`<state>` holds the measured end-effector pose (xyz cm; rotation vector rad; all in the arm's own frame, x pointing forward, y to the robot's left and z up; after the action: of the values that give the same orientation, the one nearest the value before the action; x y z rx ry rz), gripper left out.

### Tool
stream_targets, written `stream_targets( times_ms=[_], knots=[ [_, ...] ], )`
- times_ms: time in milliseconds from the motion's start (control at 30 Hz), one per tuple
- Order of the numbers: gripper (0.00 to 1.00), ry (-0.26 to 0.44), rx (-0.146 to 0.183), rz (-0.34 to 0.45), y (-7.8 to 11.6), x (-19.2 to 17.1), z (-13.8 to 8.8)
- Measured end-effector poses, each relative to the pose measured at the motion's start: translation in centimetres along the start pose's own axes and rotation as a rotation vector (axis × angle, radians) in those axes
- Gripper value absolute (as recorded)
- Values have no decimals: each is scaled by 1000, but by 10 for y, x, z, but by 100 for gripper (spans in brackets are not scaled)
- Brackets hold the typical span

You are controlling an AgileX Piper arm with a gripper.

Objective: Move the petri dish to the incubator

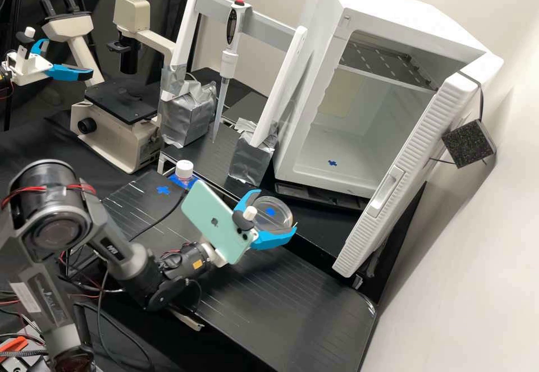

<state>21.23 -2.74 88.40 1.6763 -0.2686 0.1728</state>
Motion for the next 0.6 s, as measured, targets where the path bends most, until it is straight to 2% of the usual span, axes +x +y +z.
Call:
stream_targets(
  times_ms=[300, 533, 600],
  knots=[
    [0, 57, 8, 109, 18, 69, -3],
    [0, 132, 16, 144, 21, 137, -7],
    [0, 120, 15, 137, 22, 154, -6]
  ],
)
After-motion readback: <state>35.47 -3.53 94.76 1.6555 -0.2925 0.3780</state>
